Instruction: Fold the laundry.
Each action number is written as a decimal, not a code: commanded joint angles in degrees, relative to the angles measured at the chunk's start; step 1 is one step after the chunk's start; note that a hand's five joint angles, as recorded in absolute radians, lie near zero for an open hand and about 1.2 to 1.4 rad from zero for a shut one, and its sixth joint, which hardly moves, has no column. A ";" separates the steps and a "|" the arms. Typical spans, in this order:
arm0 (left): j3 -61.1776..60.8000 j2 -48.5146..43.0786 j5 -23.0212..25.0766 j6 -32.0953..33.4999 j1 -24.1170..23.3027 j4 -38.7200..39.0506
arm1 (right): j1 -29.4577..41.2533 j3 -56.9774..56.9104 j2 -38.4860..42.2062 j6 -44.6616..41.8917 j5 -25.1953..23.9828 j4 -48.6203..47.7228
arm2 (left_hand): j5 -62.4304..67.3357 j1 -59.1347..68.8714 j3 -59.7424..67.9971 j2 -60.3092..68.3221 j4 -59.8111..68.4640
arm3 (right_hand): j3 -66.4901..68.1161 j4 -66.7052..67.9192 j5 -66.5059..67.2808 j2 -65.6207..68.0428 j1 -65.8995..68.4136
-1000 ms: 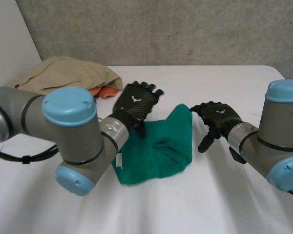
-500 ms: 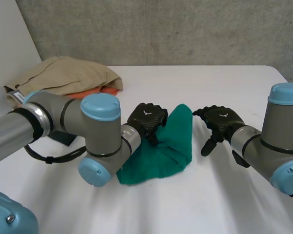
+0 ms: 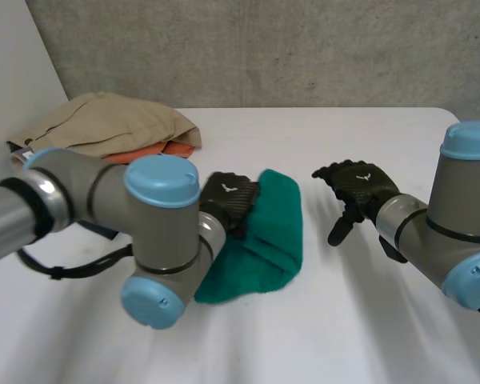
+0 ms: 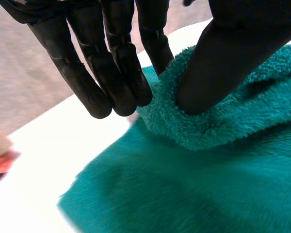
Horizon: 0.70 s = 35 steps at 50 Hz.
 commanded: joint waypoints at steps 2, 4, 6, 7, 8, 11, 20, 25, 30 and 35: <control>-14.80 12.00 -10.59 5.44 -0.40 4.06 | 3.76 -6.64 0.51 -0.64 0.06 5.49 | 13.66 16.27 12.07 11.66 11.63 | -1.67 -1.74 -2.43 -1.63 -2.72; -17.63 13.07 -11.30 6.77 -0.66 6.00 | 4.64 -8.32 1.30 -0.64 -0.03 6.90 | 13.66 16.27 12.07 11.66 11.63 | -1.67 -1.74 -2.43 -1.63 -2.72; -20.96 14.03 -12.00 9.22 -0.93 9.06 | 6.04 -10.60 2.79 -0.64 0.06 8.92 | 13.66 16.27 12.07 11.66 11.63 | -1.67 -1.74 -2.43 -1.63 -2.72; -22.03 14.30 -12.18 10.02 -1.02 9.87 | 6.57 -11.48 3.40 -0.72 0.06 9.63 | 13.66 16.27 12.07 11.66 11.63 | -1.67 -1.74 -2.43 -1.63 -2.72; -22.91 14.56 -12.35 10.72 -1.10 10.66 | 7.01 -12.10 3.85 -0.73 0.06 10.33 | 13.66 16.27 12.07 11.66 11.63 | -1.67 -1.74 -2.43 -1.63 -2.72; -25.72 14.83 -13.06 13.01 -1.90 13.04 | 8.60 -14.47 6.13 -1.08 0.15 11.92 | 13.66 16.27 12.07 11.66 11.63 | -1.67 -1.74 -2.43 -1.63 -2.72; -25.56 15.53 -16.48 13.81 -2.08 14.97 | 10.89 -19.05 9.83 -2.57 2.61 13.94 | -56.34 -53.73 -57.93 -58.34 -58.37 | -1.67 -1.74 -2.43 -1.63 -2.72; -20.55 18.78 -14.47 11.26 1.44 14.54 | 12.03 -20.98 10.26 2.16 5.86 13.94 | -56.34 -53.73 -57.93 -58.34 -58.37 | -1.67 -1.74 -2.43 -1.63 -2.72; -13.62 14.85 -4.30 3.11 4.86 10.51 | 13.08 -23.35 11.75 8.84 6.83 14.12 | -56.34 -53.73 -57.93 -58.34 -58.37 | -1.67 -1.74 -2.43 -1.63 -2.72; -6.93 7.72 2.05 -4.73 6.10 2.42 | 14.31 -26.60 15.01 10.70 6.83 14.99 | -56.34 -53.73 -57.93 -58.34 -58.37 | -1.67 -1.74 -2.43 -1.63 -2.72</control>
